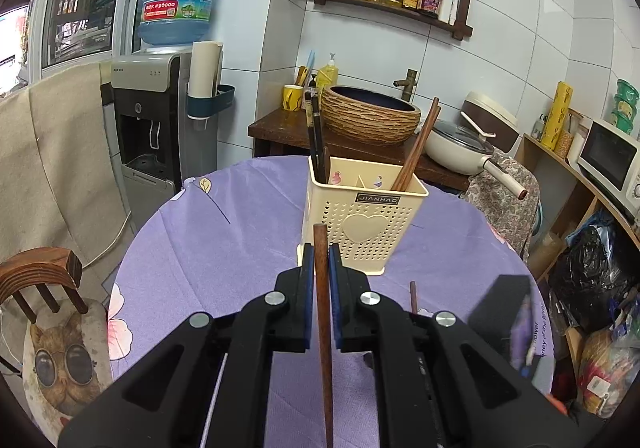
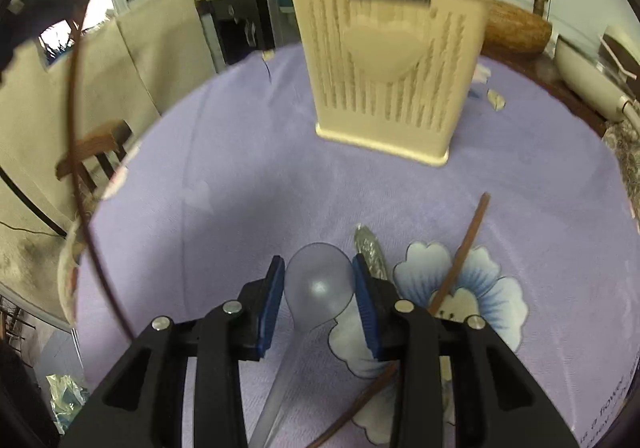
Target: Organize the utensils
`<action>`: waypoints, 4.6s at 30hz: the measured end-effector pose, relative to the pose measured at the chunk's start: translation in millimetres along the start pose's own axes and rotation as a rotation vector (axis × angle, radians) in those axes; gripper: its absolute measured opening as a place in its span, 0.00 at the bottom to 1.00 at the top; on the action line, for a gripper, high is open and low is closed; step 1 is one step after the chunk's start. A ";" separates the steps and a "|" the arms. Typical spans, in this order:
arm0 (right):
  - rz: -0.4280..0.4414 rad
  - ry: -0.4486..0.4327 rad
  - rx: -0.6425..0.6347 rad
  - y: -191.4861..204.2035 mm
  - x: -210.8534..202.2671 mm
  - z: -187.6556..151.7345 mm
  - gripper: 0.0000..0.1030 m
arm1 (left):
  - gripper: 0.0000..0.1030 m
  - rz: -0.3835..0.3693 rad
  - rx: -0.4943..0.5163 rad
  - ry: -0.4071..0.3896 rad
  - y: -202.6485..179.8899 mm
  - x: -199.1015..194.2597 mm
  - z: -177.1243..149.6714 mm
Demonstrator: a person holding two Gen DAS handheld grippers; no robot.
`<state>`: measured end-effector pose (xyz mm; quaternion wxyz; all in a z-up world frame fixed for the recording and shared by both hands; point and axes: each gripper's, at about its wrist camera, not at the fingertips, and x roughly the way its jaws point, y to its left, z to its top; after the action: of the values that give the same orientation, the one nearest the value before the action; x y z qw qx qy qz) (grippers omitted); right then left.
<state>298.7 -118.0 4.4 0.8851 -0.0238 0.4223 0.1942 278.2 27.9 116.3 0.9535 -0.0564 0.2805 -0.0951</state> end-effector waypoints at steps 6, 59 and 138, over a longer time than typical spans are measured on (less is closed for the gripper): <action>0.052 -0.170 -0.023 -2.0 -73.4 5.6 0.33 | 0.07 -0.013 0.002 -0.017 -3.7 -9.7 -1.3; 0.077 -0.188 0.048 -13.5 -92.9 -4.1 0.32 | 0.07 0.250 0.017 0.364 16.5 225.3 -52.8; -0.200 -0.289 0.075 -65.5 -9.4 153.3 0.33 | 0.07 0.067 -0.047 -0.053 -7.8 124.2 119.4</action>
<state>430.4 -149.9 102.0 0.9517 -0.0046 0.2931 0.0909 444.6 0.3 152.4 0.9616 -0.0717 0.2591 -0.0549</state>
